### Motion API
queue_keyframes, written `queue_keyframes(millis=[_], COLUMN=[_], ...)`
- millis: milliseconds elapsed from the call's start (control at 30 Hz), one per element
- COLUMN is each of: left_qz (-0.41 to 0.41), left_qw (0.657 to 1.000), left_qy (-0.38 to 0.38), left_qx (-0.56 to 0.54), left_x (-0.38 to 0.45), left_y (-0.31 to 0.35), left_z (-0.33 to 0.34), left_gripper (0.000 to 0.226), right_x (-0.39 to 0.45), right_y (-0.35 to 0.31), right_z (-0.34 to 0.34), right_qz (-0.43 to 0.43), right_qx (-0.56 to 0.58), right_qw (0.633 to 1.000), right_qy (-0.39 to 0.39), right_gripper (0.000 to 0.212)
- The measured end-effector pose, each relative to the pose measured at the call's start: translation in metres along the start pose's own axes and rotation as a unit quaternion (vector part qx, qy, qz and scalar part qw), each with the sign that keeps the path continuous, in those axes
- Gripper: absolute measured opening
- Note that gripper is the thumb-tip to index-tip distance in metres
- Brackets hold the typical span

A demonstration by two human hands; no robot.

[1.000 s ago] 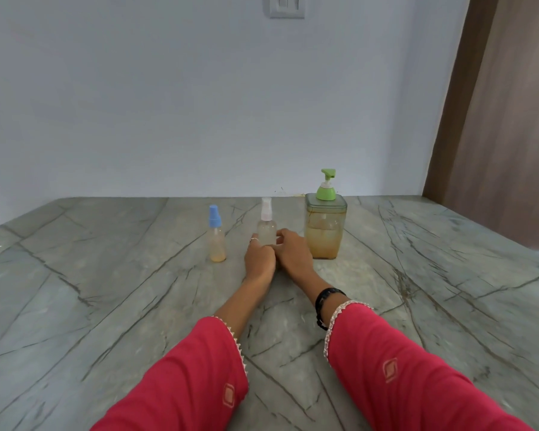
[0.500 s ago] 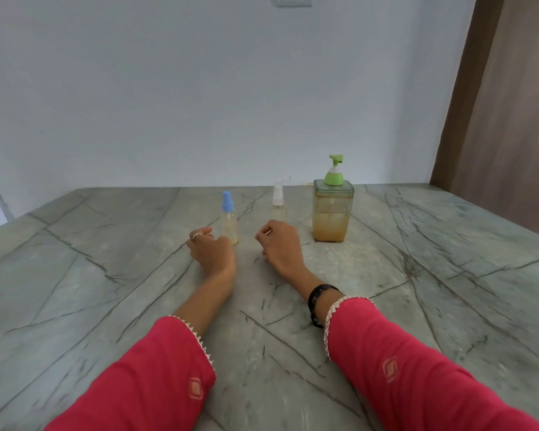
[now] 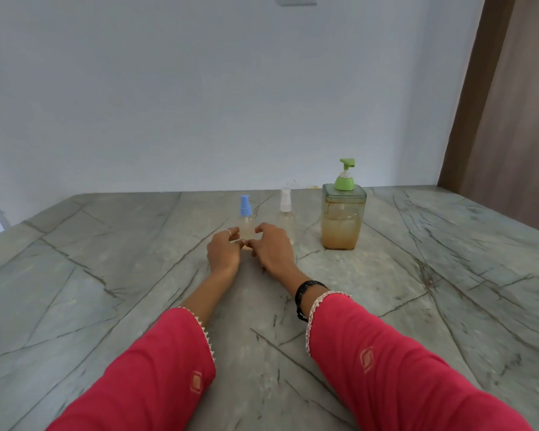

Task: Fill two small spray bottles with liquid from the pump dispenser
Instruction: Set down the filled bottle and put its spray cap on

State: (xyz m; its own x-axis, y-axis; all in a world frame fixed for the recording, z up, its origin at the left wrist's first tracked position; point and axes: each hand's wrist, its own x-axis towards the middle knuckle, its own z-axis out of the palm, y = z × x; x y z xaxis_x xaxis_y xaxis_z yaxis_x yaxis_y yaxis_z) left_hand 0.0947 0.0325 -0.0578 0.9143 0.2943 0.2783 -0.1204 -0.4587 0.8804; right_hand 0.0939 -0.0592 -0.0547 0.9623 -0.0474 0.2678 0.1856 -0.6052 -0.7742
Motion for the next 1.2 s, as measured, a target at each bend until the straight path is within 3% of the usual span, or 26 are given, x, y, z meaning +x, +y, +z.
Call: queue_keyframes(millis=[400, 500, 600, 667, 733, 867, 933, 1033, 1200], left_qz=[0.028, 0.045, 0.169, 0.214, 0.211, 0.127, 0.109, 0.095, 0.083], left_qw=[0.999, 0.997, 0.979, 0.973, 0.975, 0.979, 0.974, 0.974, 0.976], left_qy=[-0.009, 0.051, 0.110, 0.083, 0.027, -0.154, -0.196, -0.207, -0.185], left_qx=[0.042, 0.027, 0.004, -0.036, -0.065, -0.042, -0.021, -0.024, -0.072], left_x=[0.000, -0.009, -0.027, -0.039, -0.048, -0.058, -0.060, -0.056, -0.053], left_y=[0.007, 0.013, 0.027, 0.040, 0.052, 0.069, 0.073, 0.074, 0.075], left_z=[0.031, 0.029, 0.027, 0.031, 0.041, 0.071, 0.084, 0.098, 0.112], left_gripper=[0.036, 0.039, 0.022, 0.014, 0.014, 0.049, 0.063, 0.066, 0.053], right_x=[-0.004, -0.011, -0.026, -0.033, -0.033, -0.025, -0.022, -0.016, -0.006], right_y=[0.012, 0.013, 0.013, 0.015, 0.021, 0.045, 0.054, 0.062, 0.074], right_z=[-0.023, -0.032, -0.048, -0.062, -0.076, -0.094, -0.096, -0.099, -0.108], right_qz=[-0.027, -0.027, -0.033, -0.031, 0.009, 0.107, 0.118, 0.116, 0.088], right_qx=[-0.105, -0.093, -0.071, -0.021, -0.005, -0.012, -0.001, 0.009, -0.011], right_qw=[0.992, 0.993, 0.978, 0.946, 0.917, 0.935, 0.948, 0.957, 0.964], right_qy=[0.064, 0.075, 0.192, 0.322, 0.399, 0.337, 0.297, 0.267, 0.251], right_gripper=[0.022, 0.019, 0.014, 0.024, 0.048, 0.092, 0.102, 0.103, 0.083])
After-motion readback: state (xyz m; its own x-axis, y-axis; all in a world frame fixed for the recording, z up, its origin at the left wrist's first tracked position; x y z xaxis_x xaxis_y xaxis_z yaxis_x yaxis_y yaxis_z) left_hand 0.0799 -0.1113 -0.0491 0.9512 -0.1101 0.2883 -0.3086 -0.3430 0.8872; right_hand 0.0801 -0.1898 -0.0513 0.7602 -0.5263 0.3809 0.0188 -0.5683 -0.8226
